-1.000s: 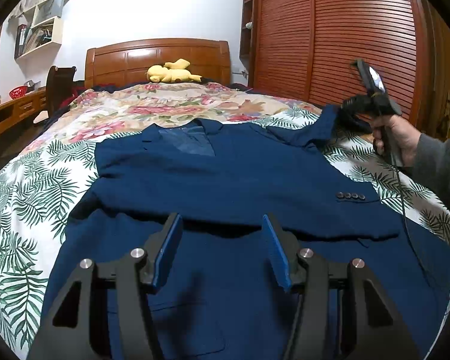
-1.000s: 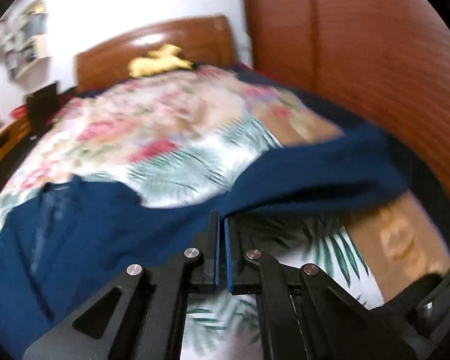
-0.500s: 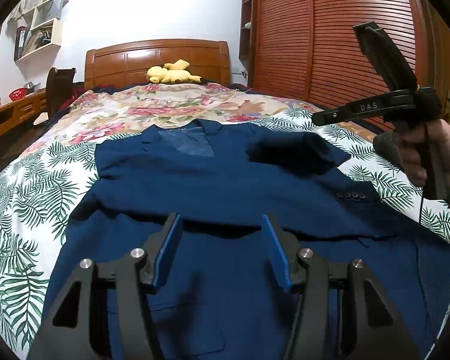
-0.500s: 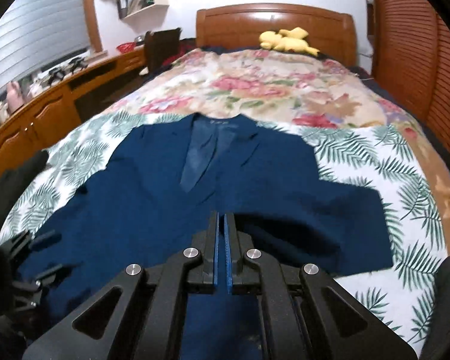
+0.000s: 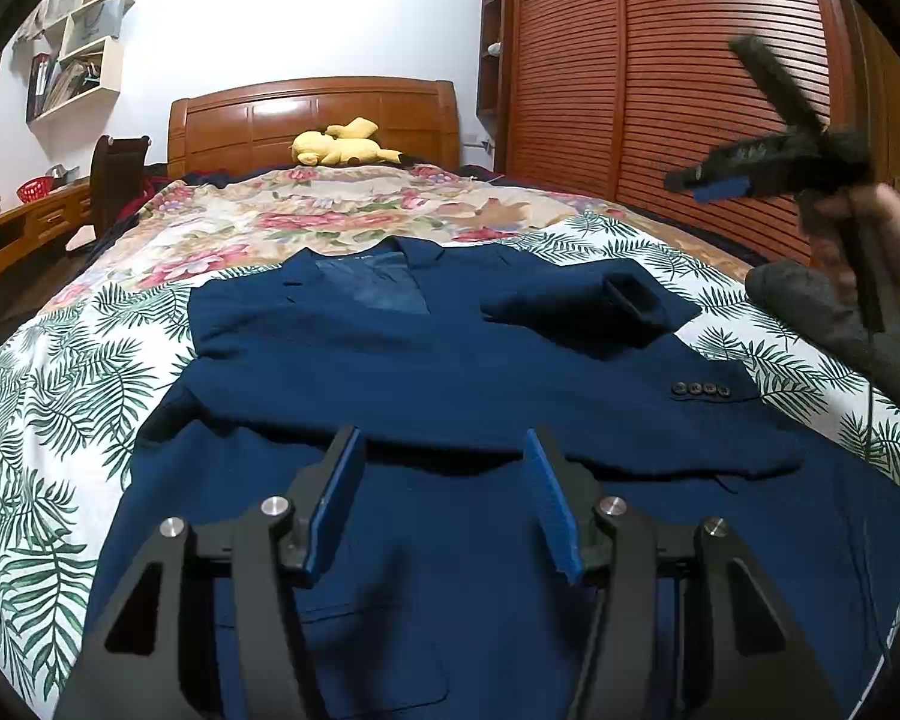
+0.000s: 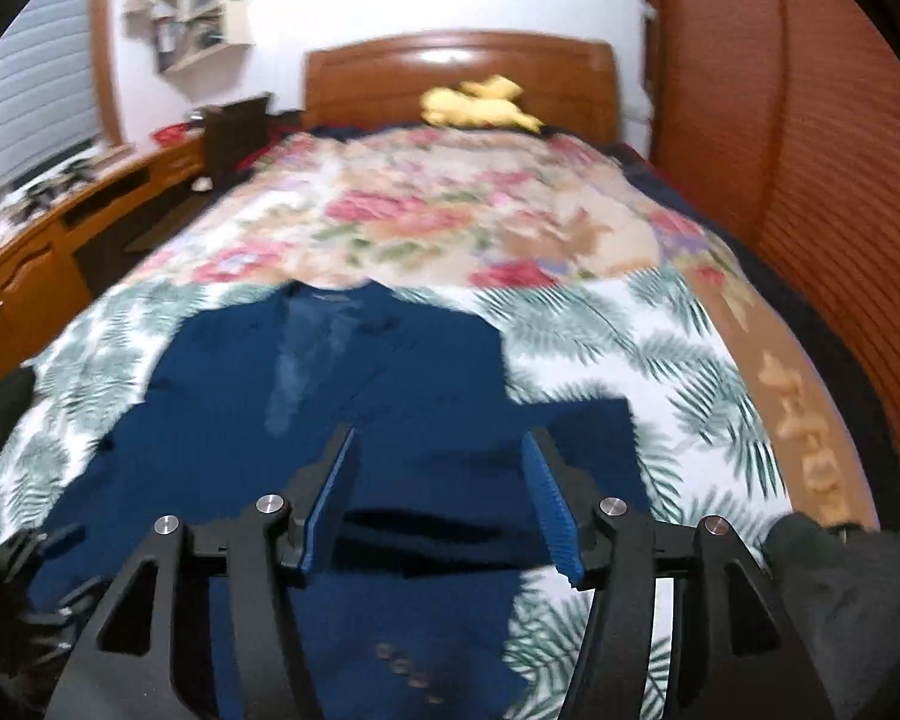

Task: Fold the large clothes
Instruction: 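Lift and fold the cuff back over the sleeve, then open the right gripper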

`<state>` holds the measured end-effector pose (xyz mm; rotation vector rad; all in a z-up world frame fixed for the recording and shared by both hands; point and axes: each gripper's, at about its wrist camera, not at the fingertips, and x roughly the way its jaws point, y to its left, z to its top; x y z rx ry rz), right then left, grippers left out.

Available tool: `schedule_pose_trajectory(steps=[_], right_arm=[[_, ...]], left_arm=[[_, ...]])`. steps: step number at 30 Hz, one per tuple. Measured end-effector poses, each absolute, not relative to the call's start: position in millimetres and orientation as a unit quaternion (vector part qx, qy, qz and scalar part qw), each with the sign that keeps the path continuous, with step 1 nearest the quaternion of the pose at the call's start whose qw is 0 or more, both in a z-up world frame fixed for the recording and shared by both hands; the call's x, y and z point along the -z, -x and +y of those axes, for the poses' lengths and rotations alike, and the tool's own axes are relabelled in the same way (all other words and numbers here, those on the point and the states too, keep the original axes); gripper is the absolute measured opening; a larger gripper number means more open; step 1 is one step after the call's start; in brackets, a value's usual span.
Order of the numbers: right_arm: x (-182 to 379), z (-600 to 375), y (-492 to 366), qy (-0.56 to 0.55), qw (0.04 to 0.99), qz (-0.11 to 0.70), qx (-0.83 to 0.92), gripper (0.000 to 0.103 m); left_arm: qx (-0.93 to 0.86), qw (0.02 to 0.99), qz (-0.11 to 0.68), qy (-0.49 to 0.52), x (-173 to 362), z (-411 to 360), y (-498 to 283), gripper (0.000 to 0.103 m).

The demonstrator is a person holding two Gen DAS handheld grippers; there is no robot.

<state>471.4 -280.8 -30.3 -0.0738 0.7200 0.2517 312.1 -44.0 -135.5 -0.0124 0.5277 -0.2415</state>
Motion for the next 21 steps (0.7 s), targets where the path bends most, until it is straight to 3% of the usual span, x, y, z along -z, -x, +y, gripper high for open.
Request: schedule_pose_trajectory(steps=[10,21], right_arm=[[109,-354,-513,-0.055,0.899,0.431,-0.057,0.058],[146,-382,-523,-0.137,0.873,0.466,-0.045,0.058]], left_arm=[[0.121,0.957,0.263,0.004,137,-45,-314,0.054],[0.121,0.957,0.262,0.004,137,-46,-314,0.054]])
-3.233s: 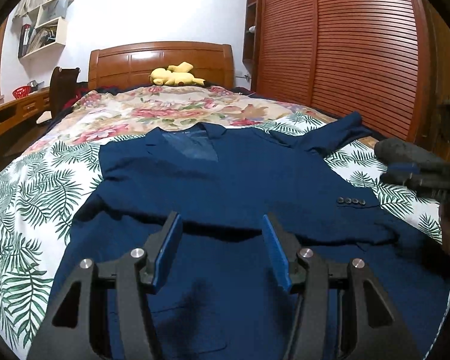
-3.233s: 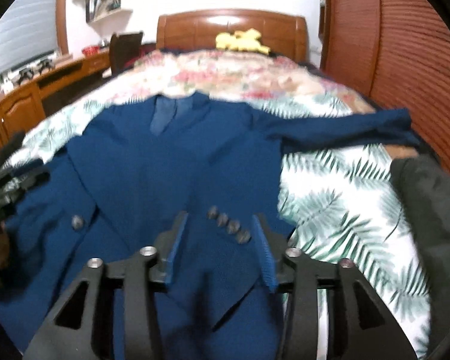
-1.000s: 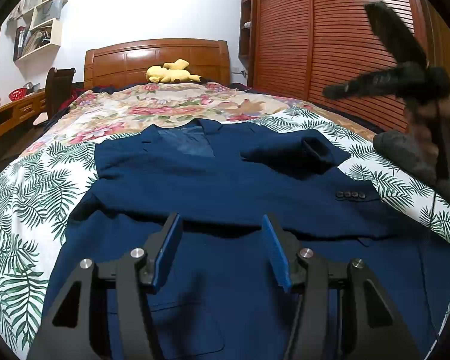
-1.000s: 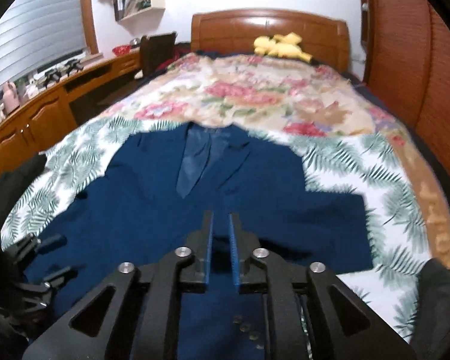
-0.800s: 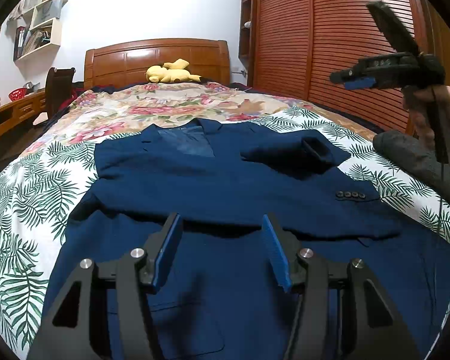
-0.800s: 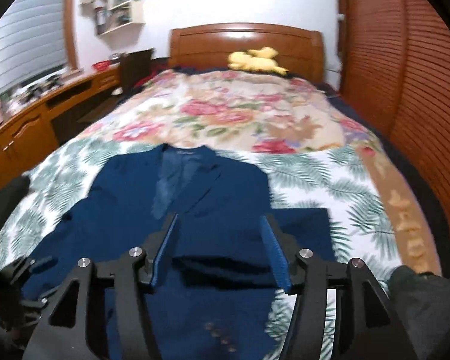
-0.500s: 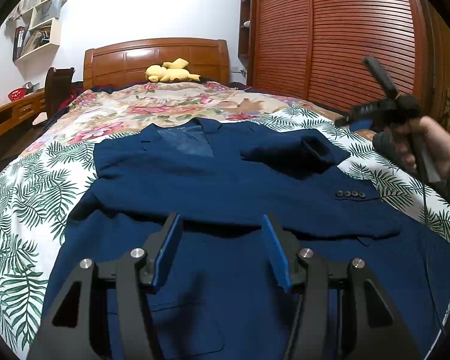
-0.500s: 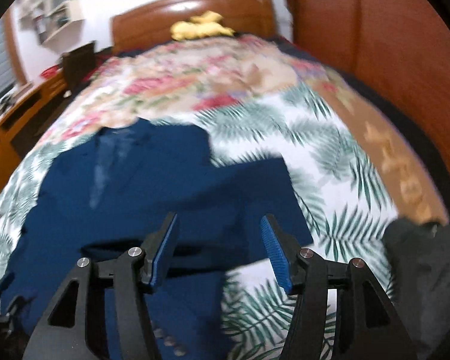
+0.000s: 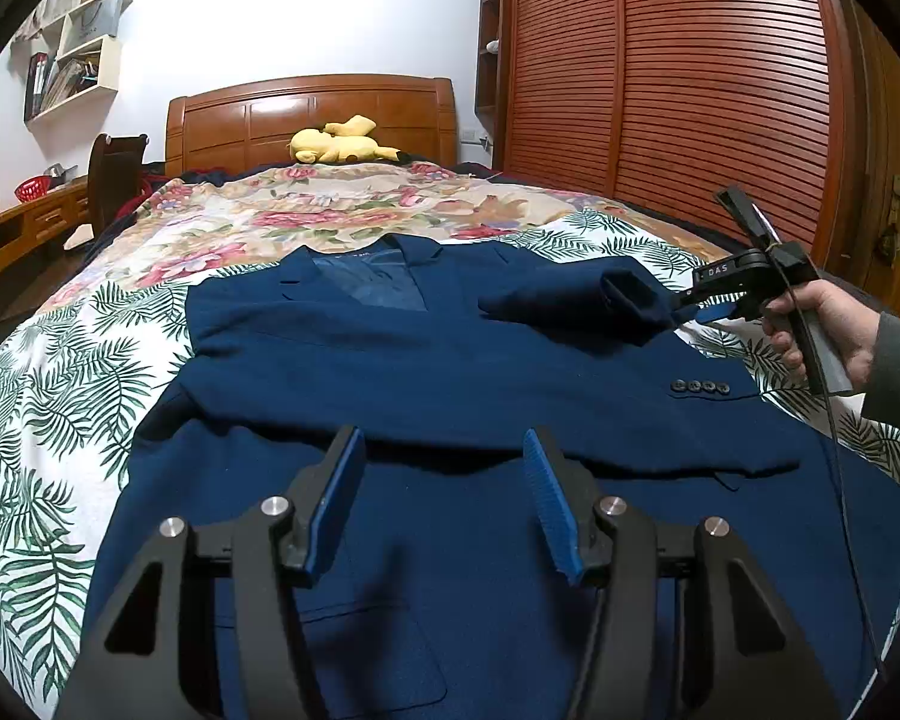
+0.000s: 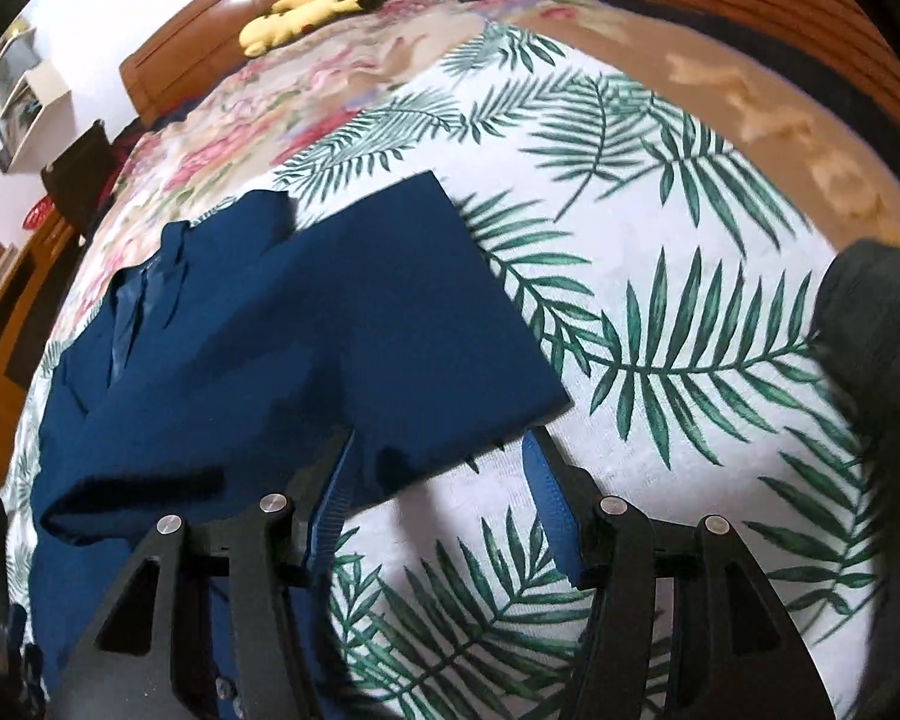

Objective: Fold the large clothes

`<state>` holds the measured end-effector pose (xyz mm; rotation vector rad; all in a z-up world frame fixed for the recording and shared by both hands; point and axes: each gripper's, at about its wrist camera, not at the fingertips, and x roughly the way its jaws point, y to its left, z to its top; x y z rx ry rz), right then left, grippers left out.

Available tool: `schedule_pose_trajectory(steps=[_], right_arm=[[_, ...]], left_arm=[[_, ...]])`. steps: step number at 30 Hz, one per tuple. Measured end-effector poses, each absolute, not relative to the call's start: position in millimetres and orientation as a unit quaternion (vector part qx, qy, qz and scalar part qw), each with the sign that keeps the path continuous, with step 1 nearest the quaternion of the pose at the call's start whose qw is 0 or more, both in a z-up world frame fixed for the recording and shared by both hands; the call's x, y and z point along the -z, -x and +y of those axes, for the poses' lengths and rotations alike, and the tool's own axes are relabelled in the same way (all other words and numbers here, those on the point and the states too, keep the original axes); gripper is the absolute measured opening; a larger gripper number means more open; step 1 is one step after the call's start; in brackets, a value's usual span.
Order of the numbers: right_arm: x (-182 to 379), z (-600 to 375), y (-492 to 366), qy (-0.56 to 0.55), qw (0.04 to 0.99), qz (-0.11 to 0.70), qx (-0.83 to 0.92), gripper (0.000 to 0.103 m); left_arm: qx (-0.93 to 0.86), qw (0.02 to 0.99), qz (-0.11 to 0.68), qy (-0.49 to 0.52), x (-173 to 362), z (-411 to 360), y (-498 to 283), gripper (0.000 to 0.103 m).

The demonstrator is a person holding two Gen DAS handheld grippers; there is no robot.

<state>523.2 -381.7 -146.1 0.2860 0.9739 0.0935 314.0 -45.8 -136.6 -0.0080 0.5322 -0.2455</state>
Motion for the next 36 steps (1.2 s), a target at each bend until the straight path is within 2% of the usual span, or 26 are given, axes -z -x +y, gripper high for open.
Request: schedule_pose_trajectory(steps=[3,5,7,9,10,25,36], right_arm=[[148,-383,-527,-0.143,0.875,0.461,-0.041,0.055],[148,-383,-532,-0.133,0.878,0.459,-0.032,0.045],[150,-380,-536,-0.11,0.882,0.458,-0.023,0.017],[148,-378,-538,-0.094,0.884,0.456,-0.035,0.006],[146,-378,-537,-0.091,0.886,0.453,-0.038,0.004],[-3,-247,-445,0.032,0.937,0.297,-0.178,0.002],[-25,-161,-371,0.062,0.919,0.279,-0.273,0.002]], left_arm=[[0.121,0.957,0.263,0.004,136,-46,-314,0.054],[0.121,0.957,0.263,0.003,137,-46,-314,0.054],[0.12,0.957,0.263,0.003,136,-46,-314,0.054],[0.119,0.958,0.261,0.003,136,-46,-313,0.054],[0.119,0.958,0.26,0.003,135,-46,-313,0.054],[0.121,0.961,0.25,-0.006,107,-29,-269,0.054],[0.088,0.97,0.226,0.019,73,19,-224,0.054]])
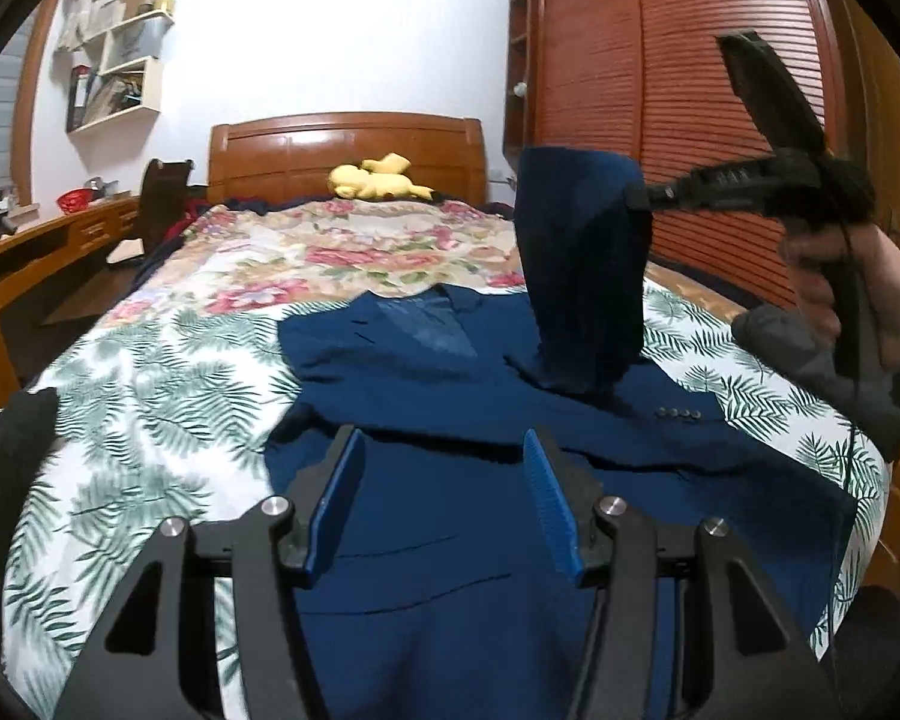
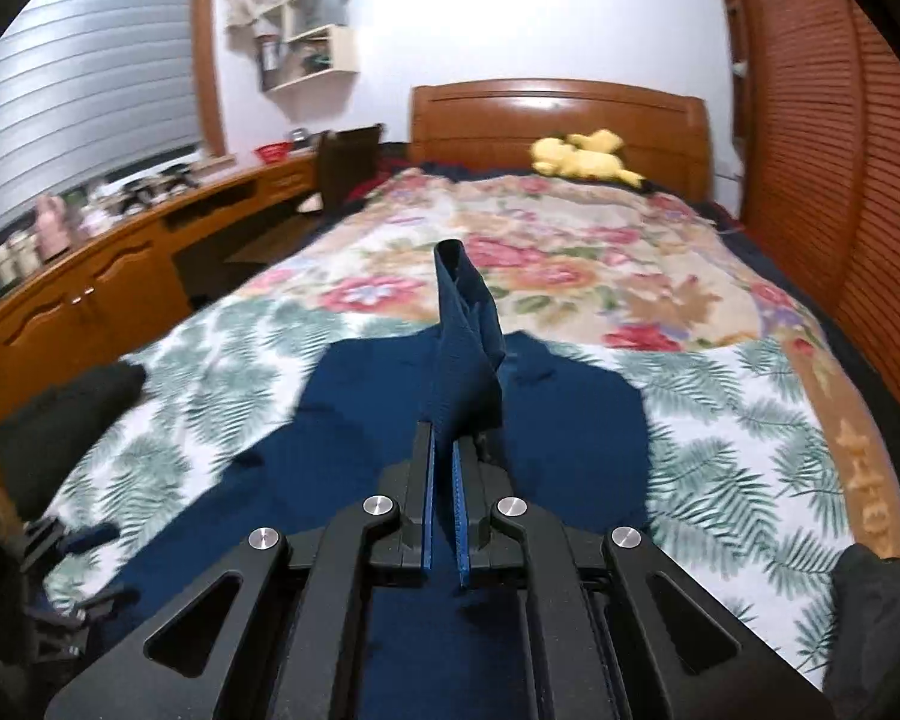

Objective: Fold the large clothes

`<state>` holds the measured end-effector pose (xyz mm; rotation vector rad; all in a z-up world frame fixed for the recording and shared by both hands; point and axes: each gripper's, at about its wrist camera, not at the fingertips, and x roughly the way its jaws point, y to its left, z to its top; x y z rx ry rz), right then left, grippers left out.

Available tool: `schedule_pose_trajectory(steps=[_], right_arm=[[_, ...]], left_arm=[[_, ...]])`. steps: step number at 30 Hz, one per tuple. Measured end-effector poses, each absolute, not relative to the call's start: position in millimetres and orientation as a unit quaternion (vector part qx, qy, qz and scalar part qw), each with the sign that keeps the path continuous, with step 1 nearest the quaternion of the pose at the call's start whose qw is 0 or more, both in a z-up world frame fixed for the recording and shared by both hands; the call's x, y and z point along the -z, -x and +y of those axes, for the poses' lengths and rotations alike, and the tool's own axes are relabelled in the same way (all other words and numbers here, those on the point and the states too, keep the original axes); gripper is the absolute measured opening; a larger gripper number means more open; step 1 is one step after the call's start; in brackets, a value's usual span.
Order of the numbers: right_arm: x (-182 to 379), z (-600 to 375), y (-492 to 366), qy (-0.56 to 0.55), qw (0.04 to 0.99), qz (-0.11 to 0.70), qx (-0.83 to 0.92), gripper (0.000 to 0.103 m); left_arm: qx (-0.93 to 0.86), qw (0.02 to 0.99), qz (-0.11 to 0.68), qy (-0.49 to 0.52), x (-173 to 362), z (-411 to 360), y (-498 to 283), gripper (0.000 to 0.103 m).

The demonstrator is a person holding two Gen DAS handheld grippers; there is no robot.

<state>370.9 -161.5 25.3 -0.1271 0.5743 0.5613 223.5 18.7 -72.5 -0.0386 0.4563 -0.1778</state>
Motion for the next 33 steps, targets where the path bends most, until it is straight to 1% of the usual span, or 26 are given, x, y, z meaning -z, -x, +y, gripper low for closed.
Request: schedule_pose_trajectory(steps=[7,18,23,27,28,30,33], right_arm=[[-1,-134,-323,0.069,0.893,0.302,-0.327,0.003],[86,-120,-267,0.094,0.85,0.381,-0.351,0.004],[104,-127,-258,0.093,0.849,0.39,-0.345,0.006],[107,-133,-253,0.098,0.849,0.391,-0.342,0.02],[107,-134,-250,0.101,0.849,0.388,-0.344,0.026],[107,-135,-245,0.112,0.853,0.383,-0.336,0.033],[106,-145,-238,0.118,0.857,0.376,-0.332,0.034]], left_arm=[[0.067,0.973,0.218,0.025,64,40,-203,0.054],[0.057,0.974,0.218,0.03,57,46,-190,0.054],[0.065,0.973,0.221,0.028,56,37,-193,0.054],[0.072,0.971,0.228,0.024,57,26,-198,0.054],[0.073,0.97,0.231,0.021,59,24,-199,0.054],[0.075,0.969,0.235,0.018,60,19,-202,0.054],[0.078,0.968,0.239,0.014,62,15,-203,0.054]])
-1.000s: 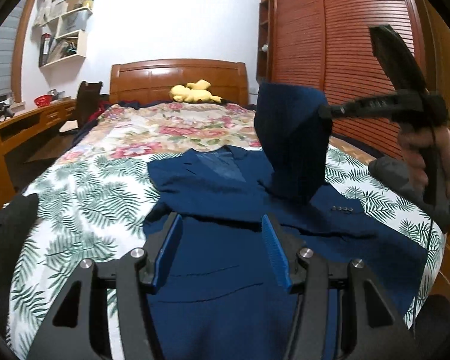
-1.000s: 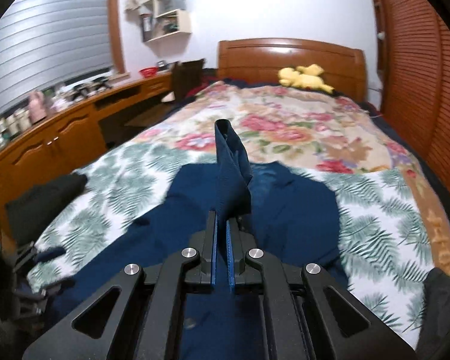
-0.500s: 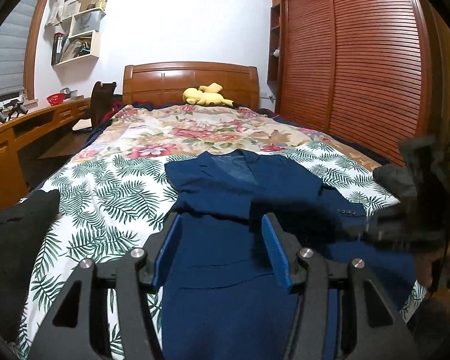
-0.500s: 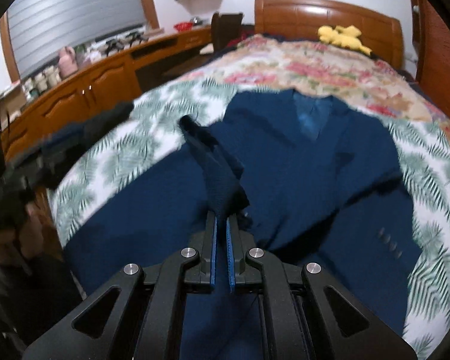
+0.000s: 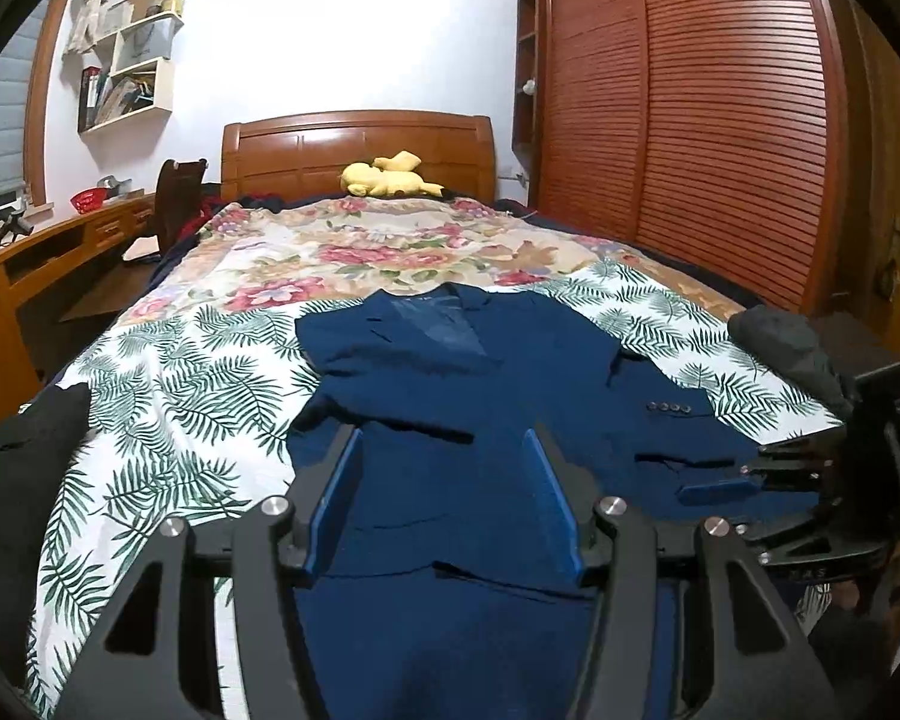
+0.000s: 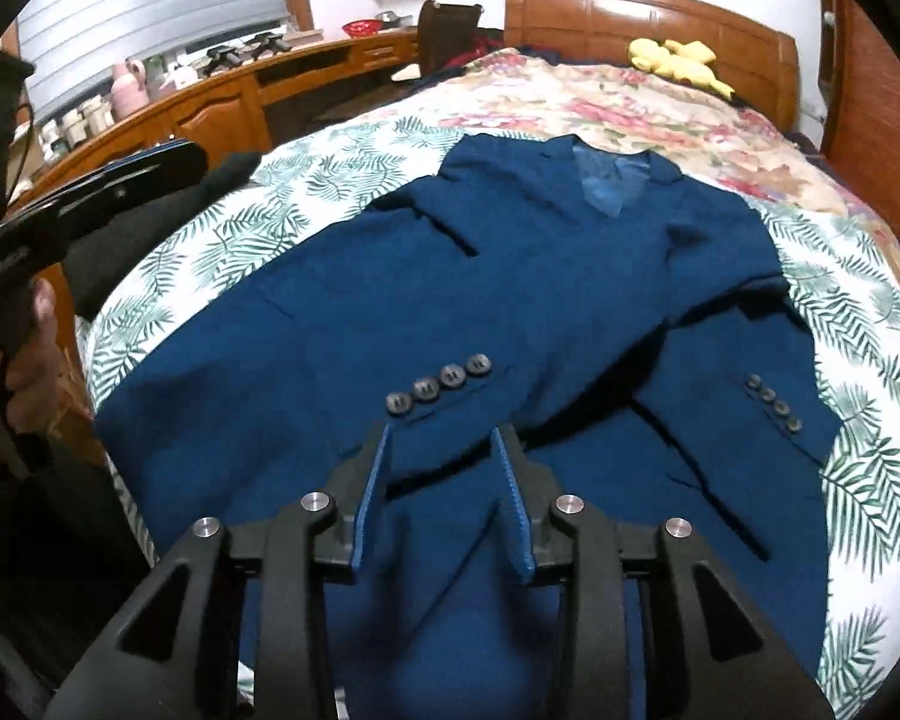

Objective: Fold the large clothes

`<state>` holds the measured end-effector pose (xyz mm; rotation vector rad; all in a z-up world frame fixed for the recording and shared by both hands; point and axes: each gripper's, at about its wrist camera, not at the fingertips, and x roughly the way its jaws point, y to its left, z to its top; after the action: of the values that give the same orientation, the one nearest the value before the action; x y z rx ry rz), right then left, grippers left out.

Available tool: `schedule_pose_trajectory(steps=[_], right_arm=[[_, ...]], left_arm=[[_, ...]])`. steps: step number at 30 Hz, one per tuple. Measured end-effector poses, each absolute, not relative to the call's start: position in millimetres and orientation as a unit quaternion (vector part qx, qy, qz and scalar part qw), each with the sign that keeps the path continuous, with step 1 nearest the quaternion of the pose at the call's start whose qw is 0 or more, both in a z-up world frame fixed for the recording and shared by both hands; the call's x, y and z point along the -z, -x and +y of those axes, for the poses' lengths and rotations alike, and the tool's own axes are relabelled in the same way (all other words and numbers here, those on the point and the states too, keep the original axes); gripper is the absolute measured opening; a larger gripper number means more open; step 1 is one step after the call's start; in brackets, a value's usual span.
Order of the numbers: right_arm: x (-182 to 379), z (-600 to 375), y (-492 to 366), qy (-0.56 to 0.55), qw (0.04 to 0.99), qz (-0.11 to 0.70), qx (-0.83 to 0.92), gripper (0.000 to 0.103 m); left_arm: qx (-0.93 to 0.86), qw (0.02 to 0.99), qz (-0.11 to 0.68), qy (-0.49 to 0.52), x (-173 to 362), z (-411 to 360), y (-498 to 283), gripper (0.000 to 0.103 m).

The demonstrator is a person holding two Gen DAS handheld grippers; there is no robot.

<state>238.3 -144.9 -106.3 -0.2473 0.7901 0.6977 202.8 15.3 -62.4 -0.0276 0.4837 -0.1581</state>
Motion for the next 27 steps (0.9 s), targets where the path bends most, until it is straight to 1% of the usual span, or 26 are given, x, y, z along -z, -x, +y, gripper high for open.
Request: schedule_pose_trajectory(steps=[6,15,19,23,27], right_arm=[[114,-169,-246,0.13,0.873,0.371,-0.291,0.036],[151,-207,-281,0.142,0.88,0.392,-0.23,0.036],[164,-217,-290,0.115,0.879,0.399,-0.234,0.036],[169,-216,-289,0.11,0.88,0.397,-0.235,0.038],[169,-219,-288,0.101,0.882,0.394,-0.238,0.038]], left_arm=[[0.082,0.961,0.263,0.005,76,7,-213,0.054],[0.094,0.943,0.321,0.005,104,-4,-231,0.054],[0.093,0.931,0.353,0.007,118,-6,-240,0.054],[0.088,0.919,0.385,0.012,133,-5,-250,0.054],[0.095,0.906,0.411,0.041,147,-2,-258,0.054]])
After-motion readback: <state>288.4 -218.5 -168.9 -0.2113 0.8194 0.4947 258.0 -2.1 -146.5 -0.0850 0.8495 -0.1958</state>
